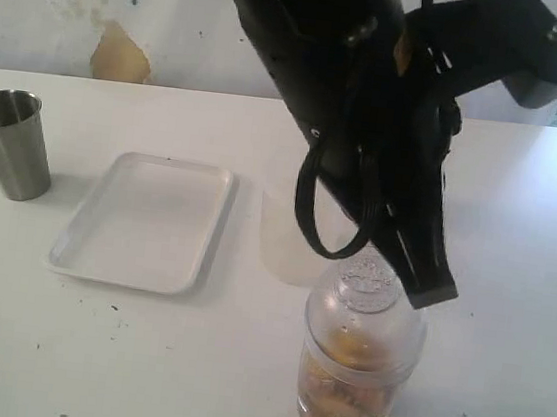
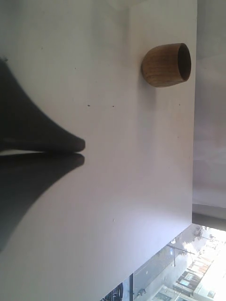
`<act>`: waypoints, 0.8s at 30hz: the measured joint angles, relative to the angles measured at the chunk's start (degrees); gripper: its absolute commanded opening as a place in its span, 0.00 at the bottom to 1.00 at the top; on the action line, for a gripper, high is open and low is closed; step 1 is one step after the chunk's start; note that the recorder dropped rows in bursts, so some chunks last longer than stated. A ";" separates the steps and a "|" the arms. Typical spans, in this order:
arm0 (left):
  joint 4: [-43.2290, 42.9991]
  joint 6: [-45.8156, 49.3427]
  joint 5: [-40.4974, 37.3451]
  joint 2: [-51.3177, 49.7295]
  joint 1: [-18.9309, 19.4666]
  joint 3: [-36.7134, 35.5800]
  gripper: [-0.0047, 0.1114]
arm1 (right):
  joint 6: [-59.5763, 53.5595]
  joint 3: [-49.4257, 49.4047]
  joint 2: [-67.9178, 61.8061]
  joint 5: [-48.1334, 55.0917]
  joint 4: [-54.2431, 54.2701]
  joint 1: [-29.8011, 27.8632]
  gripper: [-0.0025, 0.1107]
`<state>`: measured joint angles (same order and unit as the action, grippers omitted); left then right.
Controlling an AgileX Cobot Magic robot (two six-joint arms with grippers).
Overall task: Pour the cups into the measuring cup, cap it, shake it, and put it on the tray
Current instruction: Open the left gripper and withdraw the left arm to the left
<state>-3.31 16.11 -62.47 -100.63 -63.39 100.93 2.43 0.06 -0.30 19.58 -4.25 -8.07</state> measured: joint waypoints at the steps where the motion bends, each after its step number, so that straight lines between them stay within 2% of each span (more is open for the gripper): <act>1: -0.14 -0.38 0.42 0.40 0.00 0.00 0.04 | 0.00 0.00 0.00 0.00 0.00 0.00 0.02; 6: -0.43 -1.77 1.71 4.39 0.00 -1.11 0.04 | 0.00 0.00 0.00 0.00 0.00 0.00 0.02; 10: -0.43 -3.36 8.01 11.05 0.00 -7.12 0.04 | 0.00 0.00 0.00 0.00 0.00 0.00 0.02; 14: -0.43 -5.72 17.67 19.56 0.00 -19.25 0.04 | 0.00 0.00 0.00 0.00 0.00 0.00 0.02; 21: -0.43 -11.88 46.56 36.69 0.00 -44.33 0.04 | 0.00 0.00 0.00 0.00 0.00 0.00 0.02; 24: -0.43 -12.51 54.12 42.91 0.00 -53.04 0.04 | 0.00 0.00 0.00 0.00 0.00 0.00 0.02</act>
<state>-3.74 3.60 -8.35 -57.72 -63.39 47.90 2.43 0.06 -0.30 19.58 -4.25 -8.07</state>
